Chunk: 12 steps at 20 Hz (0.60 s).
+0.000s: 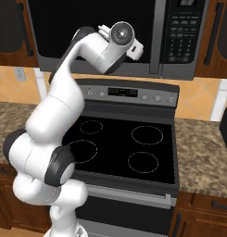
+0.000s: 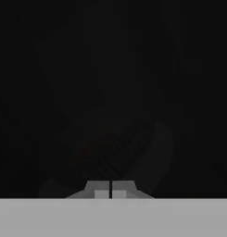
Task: Open the microwave, place the bowl with waffle inside the microwave, then close the microwave door and turn it on.
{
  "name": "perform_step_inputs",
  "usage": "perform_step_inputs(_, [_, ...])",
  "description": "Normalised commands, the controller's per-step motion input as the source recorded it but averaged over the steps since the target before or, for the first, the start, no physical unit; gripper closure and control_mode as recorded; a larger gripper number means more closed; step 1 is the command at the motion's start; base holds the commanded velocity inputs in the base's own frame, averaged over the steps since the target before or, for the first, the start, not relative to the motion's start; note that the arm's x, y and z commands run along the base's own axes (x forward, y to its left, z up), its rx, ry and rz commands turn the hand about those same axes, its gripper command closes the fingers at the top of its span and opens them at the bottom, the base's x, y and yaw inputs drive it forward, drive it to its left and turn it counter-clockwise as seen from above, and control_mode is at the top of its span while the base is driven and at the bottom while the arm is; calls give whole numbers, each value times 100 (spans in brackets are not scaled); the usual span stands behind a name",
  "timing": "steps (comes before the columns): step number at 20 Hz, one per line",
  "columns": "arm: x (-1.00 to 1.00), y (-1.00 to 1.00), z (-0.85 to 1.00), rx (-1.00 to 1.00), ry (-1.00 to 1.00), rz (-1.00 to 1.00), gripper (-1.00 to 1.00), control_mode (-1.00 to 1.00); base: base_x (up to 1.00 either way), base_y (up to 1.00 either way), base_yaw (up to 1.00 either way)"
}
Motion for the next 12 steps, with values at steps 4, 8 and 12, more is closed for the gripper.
perform_step_inputs(4, [85, 0, -40, 11, -4, 5, 100, -100, 0, 0, 0])
perform_step_inputs(8, [-45, 3, -48, 2, -35, 0, 100, -100, 0, 0, 0])
perform_step_inputs(12, [-99, 8, -35, 3, -45, 0, 100, -100, 0, 0, 0])
